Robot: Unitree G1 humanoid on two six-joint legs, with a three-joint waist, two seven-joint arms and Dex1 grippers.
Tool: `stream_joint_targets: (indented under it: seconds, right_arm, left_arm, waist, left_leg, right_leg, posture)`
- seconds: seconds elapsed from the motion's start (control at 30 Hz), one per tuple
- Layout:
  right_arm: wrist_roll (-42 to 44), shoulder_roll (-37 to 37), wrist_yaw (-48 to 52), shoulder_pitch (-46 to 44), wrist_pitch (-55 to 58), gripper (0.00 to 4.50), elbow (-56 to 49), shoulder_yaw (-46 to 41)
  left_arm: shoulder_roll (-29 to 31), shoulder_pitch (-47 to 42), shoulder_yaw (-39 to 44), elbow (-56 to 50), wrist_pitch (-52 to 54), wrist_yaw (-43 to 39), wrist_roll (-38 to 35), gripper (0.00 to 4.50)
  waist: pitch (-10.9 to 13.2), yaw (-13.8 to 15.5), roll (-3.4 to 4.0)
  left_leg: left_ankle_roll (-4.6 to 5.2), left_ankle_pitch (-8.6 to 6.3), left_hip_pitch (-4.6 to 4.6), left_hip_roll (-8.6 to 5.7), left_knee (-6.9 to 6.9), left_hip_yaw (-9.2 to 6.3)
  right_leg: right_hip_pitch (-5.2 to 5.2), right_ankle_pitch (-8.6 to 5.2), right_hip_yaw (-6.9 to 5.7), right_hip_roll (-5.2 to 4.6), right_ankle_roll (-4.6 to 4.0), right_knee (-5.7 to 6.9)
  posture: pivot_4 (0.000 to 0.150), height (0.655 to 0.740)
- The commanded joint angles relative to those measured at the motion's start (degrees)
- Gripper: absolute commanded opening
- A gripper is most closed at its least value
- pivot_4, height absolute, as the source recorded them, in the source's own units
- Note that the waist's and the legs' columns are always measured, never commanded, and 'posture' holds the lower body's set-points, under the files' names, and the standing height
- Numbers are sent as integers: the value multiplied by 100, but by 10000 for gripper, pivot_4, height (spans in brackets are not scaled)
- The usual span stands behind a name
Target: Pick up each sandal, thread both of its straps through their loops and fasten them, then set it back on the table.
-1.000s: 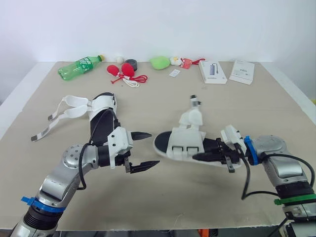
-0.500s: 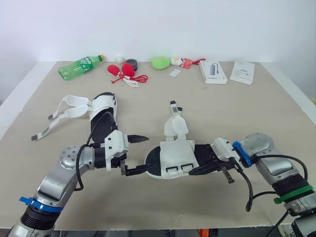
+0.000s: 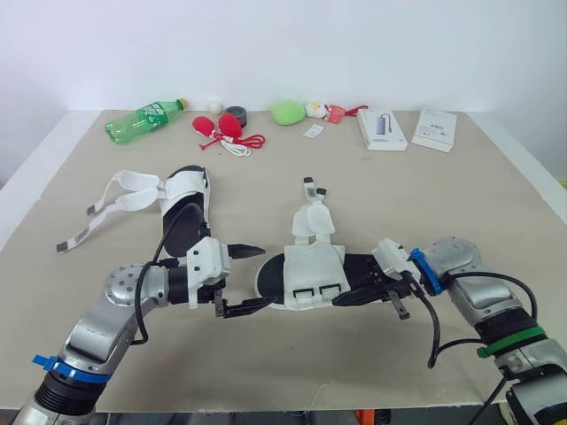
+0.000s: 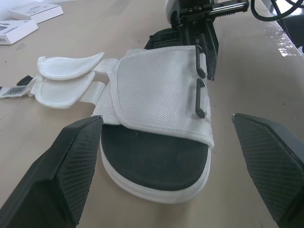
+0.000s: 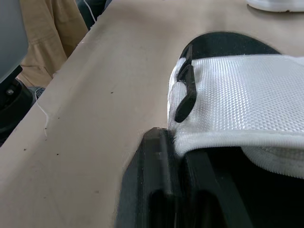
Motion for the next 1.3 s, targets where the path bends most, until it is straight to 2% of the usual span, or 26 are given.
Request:
stream_joint_targets:
  seconds: [0.03, 0.07, 0.1, 0.13, 0.17, 0.2, 0.23, 0.27, 0.37, 0.4, 0.43, 0.53, 0.67, 0.7, 0.73, 0.77, 0.97, 1.07, 1.3]
  right_arm:
    - [116, -27, 264, 29, 147, 20112, -165, -261]
    - [173, -47, 264, 26, 217, 24651, -183, -292]
    - [239, -117, 264, 24, 281, 26204, -216, -281]
    - [358, -212, 264, 23, 474, 31515, -268, -290]
    - [484, -295, 264, 22, 704, 34215, -327, -324]
    - [709, -382, 264, -1, 1181, 37321, -410, -426]
    - [978, -476, 245, -81, 1856, 42382, -475, -567]
    - [1191, -569, 226, -169, 2431, 44360, -520, -663]
    - [1748, -833, 79, -652, 4312, 44360, -387, -852]
    - [1808, -843, 7, -807, 4690, 44870, -293, -904]
    - [1763, -795, -99, -986, 4891, 44870, -139, -950]
    - [1368, -390, -903, -1668, 5538, 45000, 604, -957]
    - [1072, 384, -1765, -2417, 5835, 45000, 1611, -1225]
    - [943, 502, -1876, -2533, 5829, 45000, 1783, -1234]
    - [802, 644, -2009, -2670, 5779, 45000, 2024, -1230]
    - [662, 758, -2102, -2791, 5721, 45000, 2255, -1215]
    - [-11, 1208, -2324, -3415, 5271, 45000, 3653, -1292]
    - [-310, 1310, -2119, -3523, 5066, 45000, 3869, -1136]
    - [-551, 1511, -1902, -3839, 4844, 45000, 4414, -1437]
  left_arm:
    - [30, -6, 101, -189, -98, 10, -10, 45000]
    - [27, 0, 94, -193, -98, 10, -7, 45000]
    - [23, 5, 87, -197, -100, 12, -2, 45000]
    - [18, 13, 79, -199, -103, 16, 5, 45000]
    - [12, 18, 73, -194, -107, 20, 15, 45000]
    - [2, 21, 68, -187, -115, 45, 43, 45000]
    - [-13, 23, 67, -177, -144, 85, 92, 45000]
    - [-40, 8, 52, -148, -192, 122, 150, 45000]
    - [-143, -153, -66, 18, -324, 97, 258, 45000]
    - [-161, -208, -98, 74, -343, 99, 309, 42431]
    - [-148, -256, -141, 130, -335, 43, 325, 42431]
    - [-143, -384, -225, 297, -443, -77, 411, 33282]
    - [-47, -510, -379, 453, -598, -321, 577, 16168]
    - [-13, -527, -415, 504, -680, -372, 647, 9654]
    - [21, -556, -453, 562, -777, -432, 731, 8194]
    - [39, -586, -482, 611, -856, -476, 798, 1465]
    - [12, -743, -511, 777, -1030, -577, 917, 561]
    - [22, -759, -504, 765, -1030, -585, 939, 561]
    - [45, -663, -483, 664, -1006, -554, 963, 561]
  waist:
    - [0, 0, 0]
    - [0, 0, 0]
    - [0, 1, 0]
    - [0, 1, 0]
    - [0, 1, 0]
    - [0, 1, 0]
    - [0, 2, 0]
    - [0, 5, 0]
    - [0, 5, -1]
    - [0, 4, 0]
    - [0, 5, -1]
    - [0, -6, -1]
    - [2, -27, -5]
    - [2, -19, -3]
    - [2, -13, -4]
    - [3, -5, -3]
    - [3, 2, -2]
    - [4, -9, 0]
    - [7, -18, 4]
  left_leg:
    - [0, 0, 0, 0, 0, 0]
    - [0, 0, 0, 0, 0, 0]
    - [0, 0, 0, 0, 0, 0]
    - [0, 0, 0, 1, 0, 0]
    - [0, 0, 0, 0, 0, 0]
    - [0, 0, 0, 0, 0, 0]
    - [0, 0, -1, 0, 0, 0]
    - [0, 0, -1, 0, 0, 0]
    - [0, 0, -1, 1, 3, 1]
    - [0, 0, 1, 4, 4, 1]
    - [0, 0, 1, 5, 7, 1]
    - [0, 0, 0, 10, 12, 2]
    - [0, 0, -3, 19, 15, 10]
    - [0, 0, -8, 22, 15, 9]
    - [0, 0, -13, 23, 14, 8]
    - [0, 0, -17, 26, 14, 6]
    - [0, 0, -54, 25, 12, 0]
    - [0, 0, -56, 27, 9, 0]
    - [1, 1, -55, 53, 10, -5]
  right_leg:
    - [0, 0, 0, 0, 0, 0]
    - [0, 0, 0, 0, 0, 0]
    - [-1, 0, 0, 0, 0, 0]
    - [-1, 0, 0, 0, 0, 0]
    - [-1, 0, 0, 0, 0, 0]
    - [-1, 0, 1, 0, 0, 0]
    - [0, 0, 1, 0, 0, 0]
    - [0, 0, 1, 0, 0, 0]
    - [-1, 4, 2, 0, -4, 0]
    - [0, 6, -1, 0, -6, 0]
    - [-2, 7, -3, 0, -8, 0]
    - [-3, 9, -5, 5, -11, 1]
    - [-14, 24, -3, 10, -16, 0]
    - [-18, 24, -3, 16, -17, 0]
    - [-23, 23, -3, 18, -15, 1]
    - [-26, 22, -2, 22, -15, 2]
    - [-56, 42, 0, 29, 0, 4]
    - [-62, 42, 2, 33, 0, 6]
    - [-71, 41, 6, 69, 1, 17]
  posture:
    - [1500, 7400]
    - [1500, 7400]
    - [1500, 7400]
    - [1500, 7400]
    - [1500, 7400]
    - [1500, 7400]
    - [1500, 7400]
    - [1500, 7400]
    - [1500, 7400]
    - [1500, 7400]
    - [1500, 7400]
    - [1500, 7400]
    - [1500, 7400]
    - [1500, 7400]
    - [1500, 7400]
    - [1500, 7400]
    - [1500, 7400]
    - [1500, 7400]
    - [1500, 7400]
